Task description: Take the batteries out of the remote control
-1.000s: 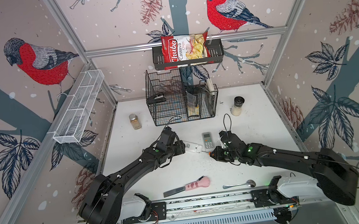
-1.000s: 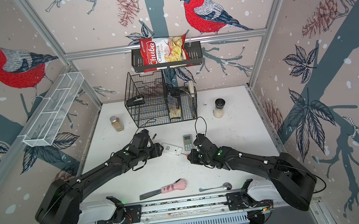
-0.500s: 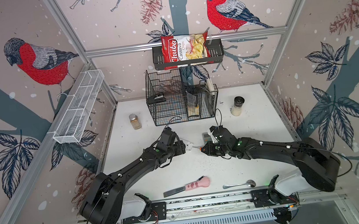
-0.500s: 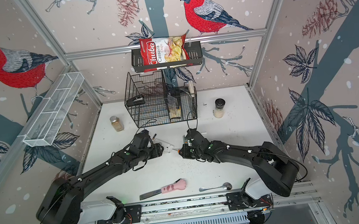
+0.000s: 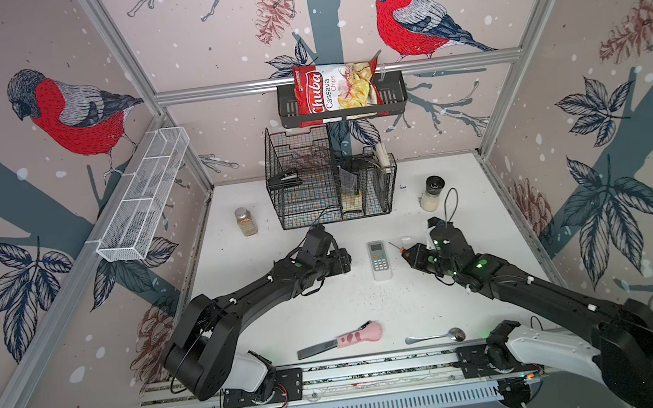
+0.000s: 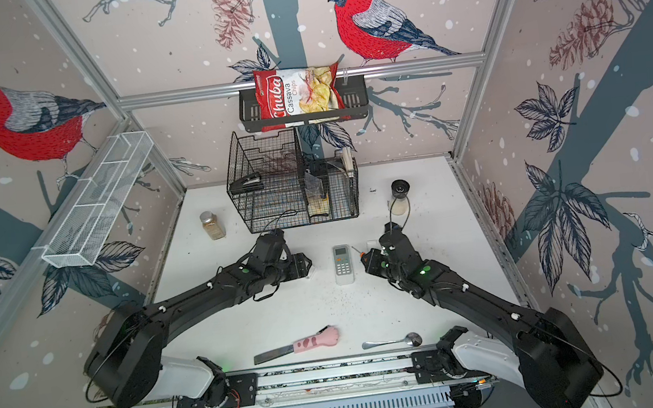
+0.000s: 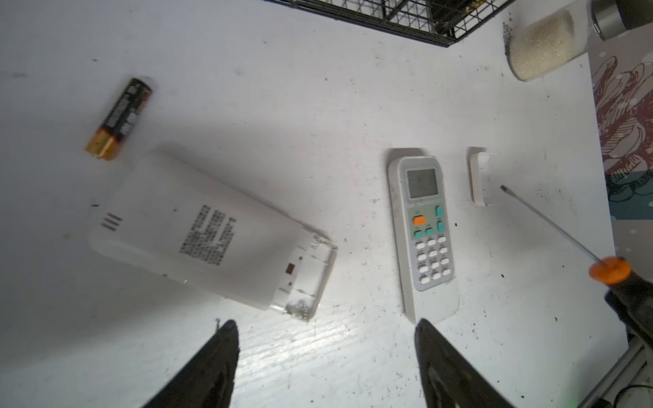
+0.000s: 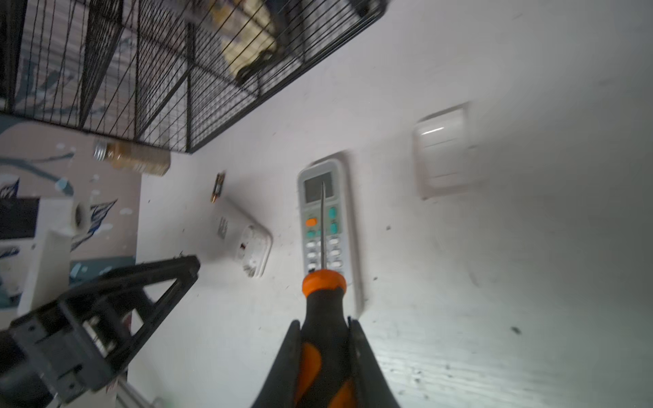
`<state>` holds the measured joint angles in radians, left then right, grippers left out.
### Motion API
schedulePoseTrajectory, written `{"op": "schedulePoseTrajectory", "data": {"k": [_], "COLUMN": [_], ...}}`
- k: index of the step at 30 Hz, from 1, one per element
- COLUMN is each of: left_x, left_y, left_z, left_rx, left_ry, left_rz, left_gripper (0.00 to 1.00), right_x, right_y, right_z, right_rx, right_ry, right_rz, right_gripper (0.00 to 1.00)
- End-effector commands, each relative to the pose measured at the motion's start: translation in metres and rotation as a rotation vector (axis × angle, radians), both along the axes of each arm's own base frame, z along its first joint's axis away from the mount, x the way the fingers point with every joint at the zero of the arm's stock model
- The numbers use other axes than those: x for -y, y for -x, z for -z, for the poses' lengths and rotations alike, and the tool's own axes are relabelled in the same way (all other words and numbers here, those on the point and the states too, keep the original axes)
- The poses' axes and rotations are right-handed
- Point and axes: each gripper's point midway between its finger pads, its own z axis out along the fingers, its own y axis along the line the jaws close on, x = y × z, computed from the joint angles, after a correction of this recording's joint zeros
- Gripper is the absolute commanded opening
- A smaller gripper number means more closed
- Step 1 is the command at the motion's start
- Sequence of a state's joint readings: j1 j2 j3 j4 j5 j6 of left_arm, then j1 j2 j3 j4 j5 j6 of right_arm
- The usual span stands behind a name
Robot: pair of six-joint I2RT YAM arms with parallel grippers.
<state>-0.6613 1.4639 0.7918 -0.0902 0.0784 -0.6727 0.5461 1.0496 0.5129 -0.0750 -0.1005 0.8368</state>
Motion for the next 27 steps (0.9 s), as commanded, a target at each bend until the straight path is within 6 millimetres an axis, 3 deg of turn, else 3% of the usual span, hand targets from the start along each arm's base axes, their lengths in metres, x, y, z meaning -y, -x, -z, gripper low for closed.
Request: {"op": "schedulePoseTrajectory", "data": {"k": [1, 5, 11, 27], "left_x": [0.011, 0.014, 0.018, 0.027], "left_y": [-0.004, -0.006, -0.008, -0.016], "left_z": [-0.005, -0.006, -0.003, 0.000], "left_rx": [0.017, 0.018, 0.011, -0.006], "left_ry": [0.021, 0.020, 0.014, -0.011], "left_rz": [0.017, 0.018, 0.025, 0.041], "left_gripper": [0.78, 0.78, 0.78, 0.78], "right_x": [0.025, 0.056, 0.076, 0.084], "right_y": [-0.019, -0.026, -0.025, -0.013], "right_z": [-0.006, 0.007, 0.033, 0.067], "right_rx": [0.072, 0.069, 0.030, -0.075], "right_ry": [-0.030, -0.038, -0.024, 0.014], "right_rz": [0.106, 0.215, 0.267, 0.299], "right_gripper": [0.01, 0.02, 0.07, 0.29]}}
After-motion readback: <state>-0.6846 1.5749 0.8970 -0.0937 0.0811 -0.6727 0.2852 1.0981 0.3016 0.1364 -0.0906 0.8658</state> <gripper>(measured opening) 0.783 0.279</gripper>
